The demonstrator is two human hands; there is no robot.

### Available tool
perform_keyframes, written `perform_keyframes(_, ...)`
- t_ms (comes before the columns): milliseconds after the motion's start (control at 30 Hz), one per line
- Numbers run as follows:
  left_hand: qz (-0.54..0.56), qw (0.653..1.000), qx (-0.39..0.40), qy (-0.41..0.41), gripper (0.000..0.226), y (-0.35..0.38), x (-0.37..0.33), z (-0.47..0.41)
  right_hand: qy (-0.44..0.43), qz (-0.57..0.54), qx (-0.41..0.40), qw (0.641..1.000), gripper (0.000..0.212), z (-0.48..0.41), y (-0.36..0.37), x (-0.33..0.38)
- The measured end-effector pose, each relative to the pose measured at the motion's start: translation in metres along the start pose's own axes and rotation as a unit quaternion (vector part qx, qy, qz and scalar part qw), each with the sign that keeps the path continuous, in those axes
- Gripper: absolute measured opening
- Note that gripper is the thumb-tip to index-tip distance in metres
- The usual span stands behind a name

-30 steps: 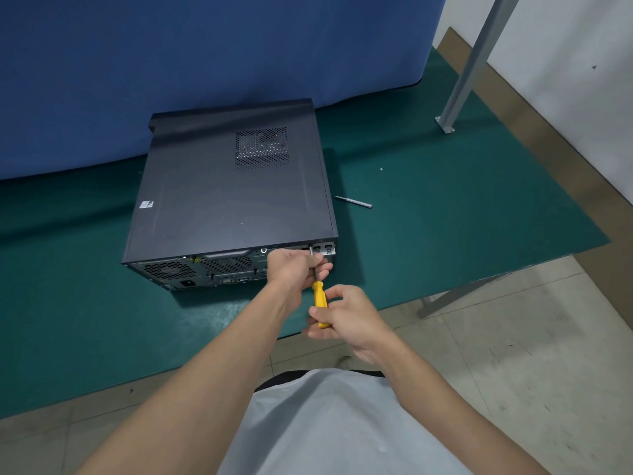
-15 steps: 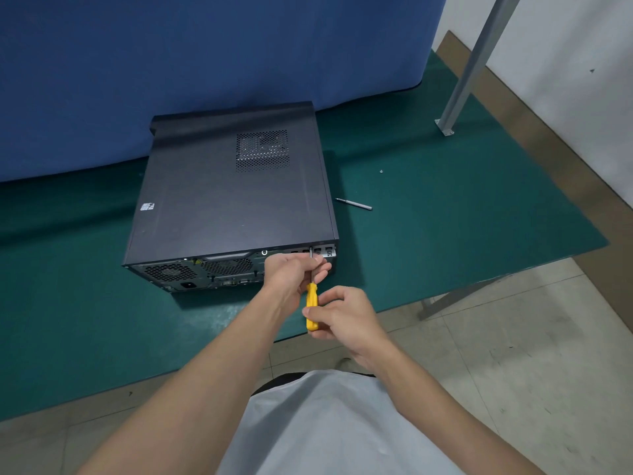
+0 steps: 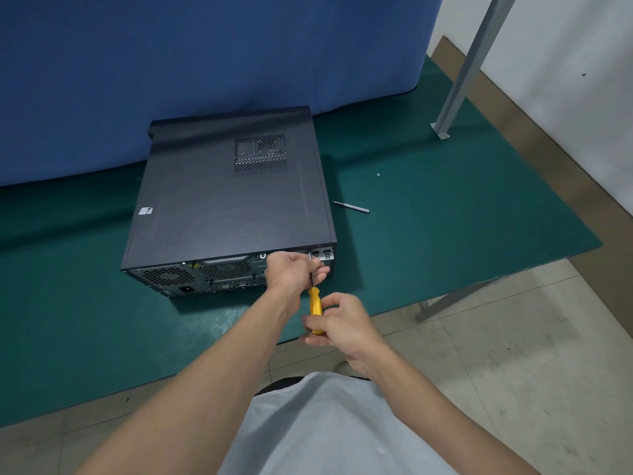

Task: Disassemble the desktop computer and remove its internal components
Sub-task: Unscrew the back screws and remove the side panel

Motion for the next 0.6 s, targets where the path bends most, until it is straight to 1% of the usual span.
perform_keyframes(67,0.001,1.0,0.01,-0.004,0.005,0.0021,-0.0023,0.0009,0.018,-0.034,0.036,0.999,0.022,0.0001,-0.0007,0.0012)
perform_keyframes(133,0.022,0.999,0.038,-0.011,0.008,0.0041,-0.0034,0.0021,0.053,-0.117,0.099,0.987,0.018,0.0022,0.0,0.0034)
perform_keyframes(167,0.034,0.998,0.051,-0.013,0.009,0.0043,-0.0036,0.003,0.061,-0.145,0.117,0.981,0.018,0.0028,-0.0001,0.0047)
perform_keyframes(200,0.044,0.997,0.06,-0.014,0.01,0.0042,-0.0032,0.0034,0.057,-0.147,0.114,0.981,0.018,0.0026,-0.0008,0.0052)
perform_keyframes(267,0.042,0.998,0.052,-0.015,0.01,0.0023,-0.0016,0.0033,0.026,-0.091,0.066,0.993,0.018,0.0015,-0.0024,0.0055)
perform_keyframes(333,0.004,1.0,0.015,-0.008,0.005,-0.0016,-0.0015,0.0028,-0.002,-0.023,0.012,1.0,0.018,0.0004,-0.0026,0.0049)
perform_keyframes(400,-0.027,1.0,-0.01,0.002,0.003,-0.0028,-0.0029,0.0024,-0.009,-0.01,-0.006,1.0,0.017,-0.001,-0.0034,0.0047)
perform_keyframes(433,-0.029,1.0,-0.01,0.003,0.003,-0.0023,-0.0042,0.0024,-0.004,-0.02,0.002,1.0,0.016,-0.001,-0.0038,0.0051)
perform_keyframes(500,-0.01,1.0,0.007,-0.007,0.007,0.0,-0.0052,0.0027,0.027,-0.083,0.056,0.995,0.011,0.0004,-0.0026,0.0058)
perform_keyframes(567,0.027,0.999,0.036,-0.024,0.01,0.002,-0.0044,0.0042,0.06,-0.165,0.115,0.978,0.013,0.003,0.0007,0.0067)
perform_keyframes(600,0.042,0.998,0.048,-0.028,0.011,0.0025,-0.004,0.0048,0.059,-0.176,0.119,0.975,0.016,0.003,0.001,0.0068)
Point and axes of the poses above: each hand's wrist, its own z-axis away from the middle knuckle, its own y-axis out of the palm, x = y × z, the point moved 5 cm from there along -z, towards the middle knuckle, and after that the axes turned 6 degrees about -z, right-handed, at the moved point
